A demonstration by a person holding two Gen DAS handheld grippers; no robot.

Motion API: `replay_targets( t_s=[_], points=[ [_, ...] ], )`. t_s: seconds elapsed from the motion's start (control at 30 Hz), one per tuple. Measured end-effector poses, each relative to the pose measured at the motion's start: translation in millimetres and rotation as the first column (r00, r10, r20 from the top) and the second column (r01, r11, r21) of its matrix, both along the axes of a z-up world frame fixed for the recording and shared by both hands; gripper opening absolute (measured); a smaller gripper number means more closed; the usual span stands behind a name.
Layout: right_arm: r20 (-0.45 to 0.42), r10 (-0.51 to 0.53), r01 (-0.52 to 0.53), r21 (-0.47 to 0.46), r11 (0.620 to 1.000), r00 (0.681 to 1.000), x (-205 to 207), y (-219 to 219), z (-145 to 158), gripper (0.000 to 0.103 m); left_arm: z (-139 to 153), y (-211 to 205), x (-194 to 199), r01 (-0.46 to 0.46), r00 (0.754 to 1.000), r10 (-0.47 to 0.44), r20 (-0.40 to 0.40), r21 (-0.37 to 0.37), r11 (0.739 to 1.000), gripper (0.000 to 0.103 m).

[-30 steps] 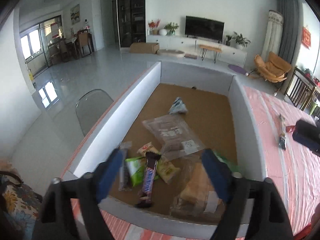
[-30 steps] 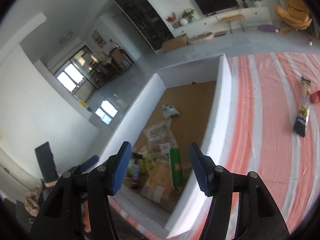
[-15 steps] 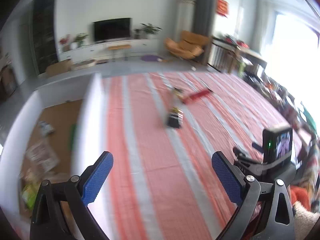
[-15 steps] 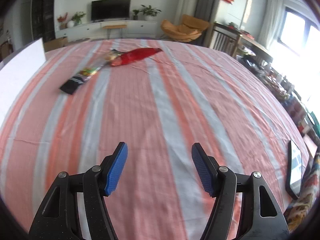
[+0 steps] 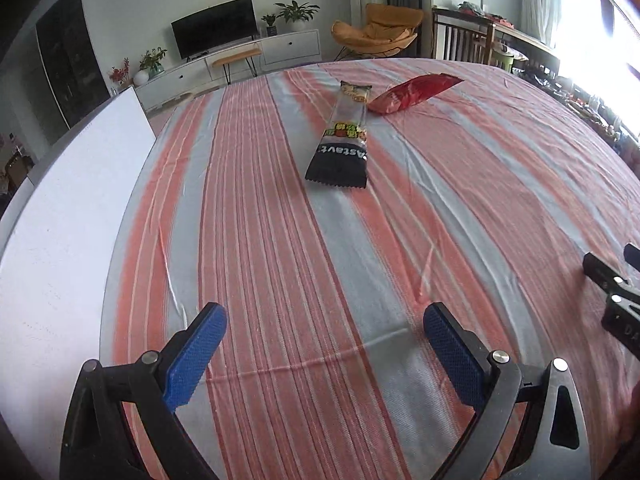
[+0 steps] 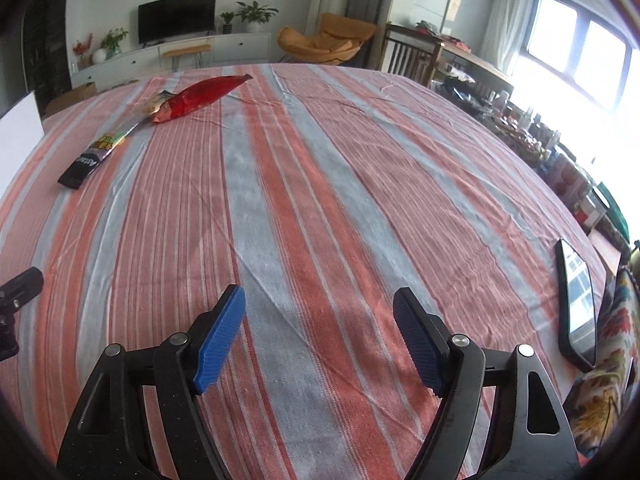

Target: Organize snacks

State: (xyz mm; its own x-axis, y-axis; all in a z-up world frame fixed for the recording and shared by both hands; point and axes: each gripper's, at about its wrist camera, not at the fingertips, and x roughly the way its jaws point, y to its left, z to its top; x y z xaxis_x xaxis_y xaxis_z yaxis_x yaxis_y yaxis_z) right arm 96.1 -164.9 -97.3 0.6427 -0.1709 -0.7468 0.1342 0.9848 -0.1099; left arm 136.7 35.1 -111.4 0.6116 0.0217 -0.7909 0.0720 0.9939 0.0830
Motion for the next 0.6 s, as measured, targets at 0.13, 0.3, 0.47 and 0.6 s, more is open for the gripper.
replay_targets(
  t_s=[0.13,0.3,0.47,0.6],
  points=[
    [-0.010,-0.022,0.023,0.124,0.992,1.000,0,-17,-4,0.083,1,6,-2,-0.018,1.000,0.018,-0.003,-0.030,0.999,0.100],
    [-0.013,-0.018,0.019,0.109,0.994,1.000,-2,-13,-3,0.083,-1,14,3,-0.049,0.998,0.047,-0.031,-0.089,0.995,0.103],
    [-0.013,-0.017,0.019,0.112,0.994,1.000,-3,-14,-3,0.083,-1,14,2,-0.048,0.998,0.046,-0.031,-0.088,0.995,0.103],
    [-0.013,-0.018,0.019,0.112,0.994,1.000,-3,-13,-3,0.083,-1,14,2,-0.048,0.998,0.046,-0.031,-0.088,0.995,0.103]
  ],
)
